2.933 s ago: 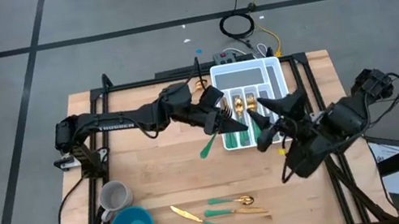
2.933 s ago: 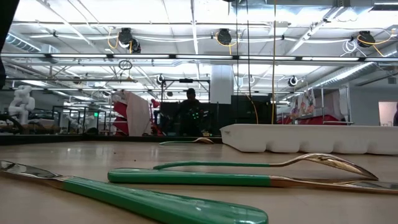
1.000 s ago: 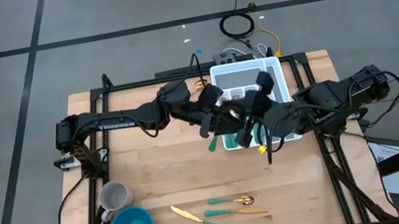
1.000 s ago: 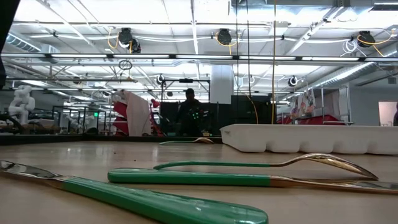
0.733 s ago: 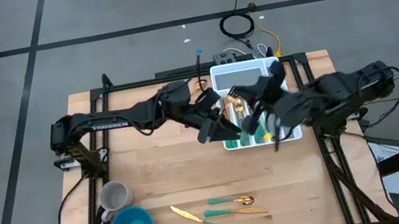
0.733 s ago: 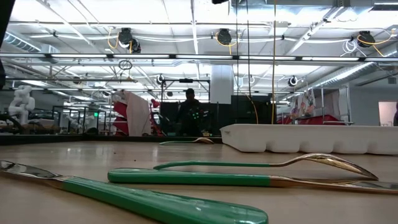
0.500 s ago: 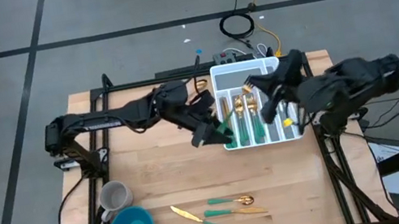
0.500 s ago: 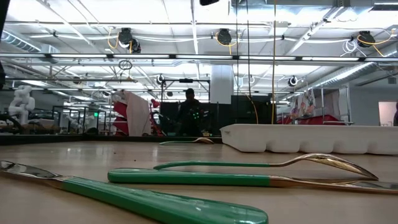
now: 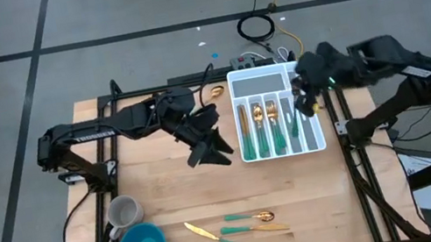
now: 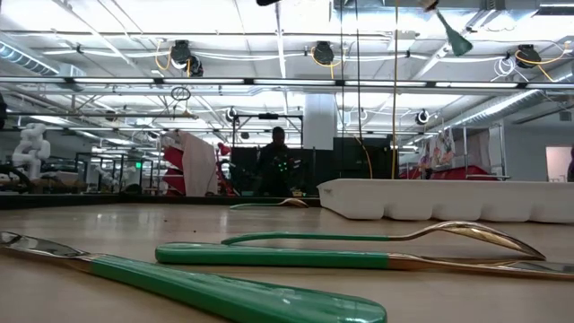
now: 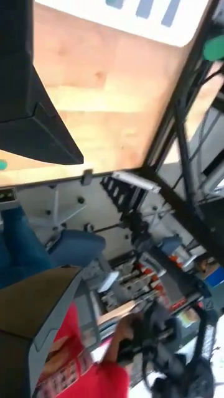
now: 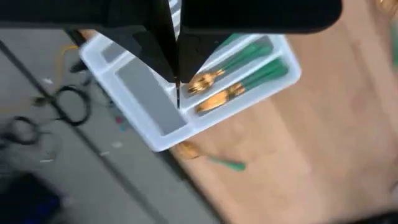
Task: Sort silverware
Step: Put the green fork into the white cutlery tray
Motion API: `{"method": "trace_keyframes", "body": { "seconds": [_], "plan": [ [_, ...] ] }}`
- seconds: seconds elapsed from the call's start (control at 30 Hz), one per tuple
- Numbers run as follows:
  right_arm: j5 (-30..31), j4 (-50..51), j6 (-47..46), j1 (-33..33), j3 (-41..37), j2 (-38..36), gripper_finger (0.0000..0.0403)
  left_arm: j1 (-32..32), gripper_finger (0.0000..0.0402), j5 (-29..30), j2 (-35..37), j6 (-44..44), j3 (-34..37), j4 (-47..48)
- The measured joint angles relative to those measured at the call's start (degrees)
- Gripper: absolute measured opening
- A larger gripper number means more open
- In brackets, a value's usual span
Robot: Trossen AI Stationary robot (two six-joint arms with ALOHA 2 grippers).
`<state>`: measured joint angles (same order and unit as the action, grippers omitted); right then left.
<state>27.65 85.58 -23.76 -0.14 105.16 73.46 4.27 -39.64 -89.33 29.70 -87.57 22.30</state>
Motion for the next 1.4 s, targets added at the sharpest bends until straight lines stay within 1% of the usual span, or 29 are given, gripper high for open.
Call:
{"method": "trace_keyframes", "body": {
  "seconds": [0.13, 0.2, 0.27, 0.37, 0.43, 0.5, 0.6, 0.67, 0.73, 0.87, 0.97, 1.07, 1.13, 1.27, 1.4],
  "plan": [
    [-12.09, -3.74, 17.44, -8.23, 0.00, 1.79, 0.0001, 0.17, 0.0283, -2.50, 0.50, -0.16, 0.02, 0.60],
    [-20.31, -6.54, 24.62, -12.87, 0.00, 2.68, 0.0001, 0.20, 0.0283, -3.47, 0.94, -0.32, 0.06, 1.61],
    [-29.19, -8.92, 29.34, -17.90, -1.09, 3.16, 0.0001, 0.20, 0.0283, -4.55, 1.31, -0.70, 0.04, 1.21],
    [-39.43, -12.98, 32.78, -25.43, -5.74, 2.76, 0.0001, 0.20, 0.0283, -5.35, 2.20, -0.55, 0.04, 1.49],
    [-46.61, -15.55, 33.99, -30.50, -10.90, 1.59, 0.0001, 0.20, 0.0283, -5.37, 3.09, -0.60, 0.04, 1.47],
    [-52.08, -22.27, 34.31, -34.96, -17.69, -0.27, 0.0001, 0.20, 0.0283, -5.28, 4.02, -0.62, 0.04, 1.15],
    [-59.39, -34.31, 31.50, -41.05, -29.72, -3.55, 0.0001, 0.20, 0.0283, -3.52, 5.83, -0.62, 0.04, 1.24],
    [-60.66, -44.08, 27.69, -44.15, -37.89, -5.38, 0.0000, 0.20, 0.0283, -1.01, 7.17, -0.62, 0.04, 1.25],
    [-62.05, -51.35, 24.64, -46.28, -45.39, -6.48, 0.0000, 0.22, 0.0283, 1.28, 8.39, -0.64, 0.04, 1.26],
    [-65.44, -61.54, 21.18, -48.31, -57.72, -7.09, 0.0000, 0.63, 0.0283, 3.84, 10.56, -0.66, 0.04, 1.43],
    [-65.82, -67.14, 20.28, -49.21, -64.20, -7.05, 0.0000, 0.73, 0.0283, 4.88, 11.51, -0.93, 0.04, 1.53],
    [-66.93, -74.44, 18.91, -50.41, -69.22, -6.87, 0.0000, 0.75, 0.0283, 5.88, 11.68, -1.68, 0.04, 2.57],
    [-67.44, -77.00, 18.44, -51.84, -71.88, -6.61, 0.0000, 0.98, 0.0283, 6.12, 11.61, -1.67, 0.04, 3.44],
    [-70.47, -78.12, 18.56, -55.29, -74.61, -4.68, 0.0000, 1.03, 0.0283, 6.72, 11.57, -1.69, 0.04, 5.27],
    [-74.88, -78.70, 17.62, -57.43, -74.48, -2.26, 0.0000, 1.00, 0.0283, 7.12, 11.57, -1.69, 0.04, 5.88]
  ]
}}
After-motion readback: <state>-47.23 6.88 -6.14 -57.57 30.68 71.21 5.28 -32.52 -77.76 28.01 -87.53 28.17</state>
